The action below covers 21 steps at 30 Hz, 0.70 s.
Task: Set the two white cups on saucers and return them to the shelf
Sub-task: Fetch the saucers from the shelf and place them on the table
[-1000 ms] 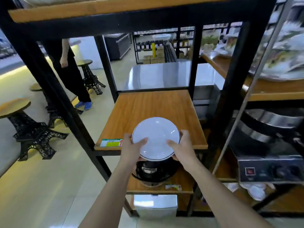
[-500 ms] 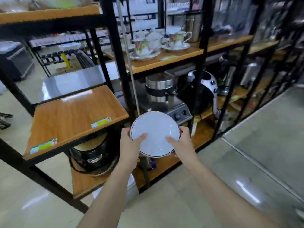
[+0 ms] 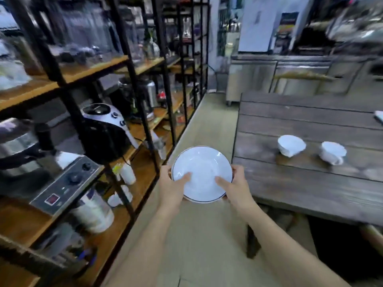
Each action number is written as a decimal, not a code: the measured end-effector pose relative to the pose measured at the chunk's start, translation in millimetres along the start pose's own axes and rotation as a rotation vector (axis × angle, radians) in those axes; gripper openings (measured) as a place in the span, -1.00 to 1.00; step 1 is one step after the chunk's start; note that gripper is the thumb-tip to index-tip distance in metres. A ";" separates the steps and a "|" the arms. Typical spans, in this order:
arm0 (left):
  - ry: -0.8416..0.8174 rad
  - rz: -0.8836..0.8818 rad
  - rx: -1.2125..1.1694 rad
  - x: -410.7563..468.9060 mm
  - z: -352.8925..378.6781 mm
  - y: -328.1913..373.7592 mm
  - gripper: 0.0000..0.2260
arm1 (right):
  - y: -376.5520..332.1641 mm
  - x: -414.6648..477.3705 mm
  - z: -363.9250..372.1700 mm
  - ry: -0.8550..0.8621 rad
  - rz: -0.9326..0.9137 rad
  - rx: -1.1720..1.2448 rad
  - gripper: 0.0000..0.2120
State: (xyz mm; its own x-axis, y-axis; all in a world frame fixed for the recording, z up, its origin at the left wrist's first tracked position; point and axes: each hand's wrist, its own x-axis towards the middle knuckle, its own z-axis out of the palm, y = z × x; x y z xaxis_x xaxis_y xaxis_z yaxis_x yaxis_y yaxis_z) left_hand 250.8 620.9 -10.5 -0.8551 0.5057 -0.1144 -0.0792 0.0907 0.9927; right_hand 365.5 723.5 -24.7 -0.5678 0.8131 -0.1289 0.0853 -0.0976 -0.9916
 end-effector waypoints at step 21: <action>-0.536 -0.424 0.116 33.6 353.9 -45.5 -0.82 | 67.9 111.9 -311.7 0.511 0.196 -0.082 -0.53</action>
State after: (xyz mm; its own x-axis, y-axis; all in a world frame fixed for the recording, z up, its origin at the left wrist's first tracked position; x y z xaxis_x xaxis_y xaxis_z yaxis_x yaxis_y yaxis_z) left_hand 406.9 937.4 -72.8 -0.3890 0.7578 -0.5239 -0.2701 0.4498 0.8513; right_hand 562.9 986.7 -102.1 -0.0671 0.9612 -0.2677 0.2244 -0.2469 -0.9427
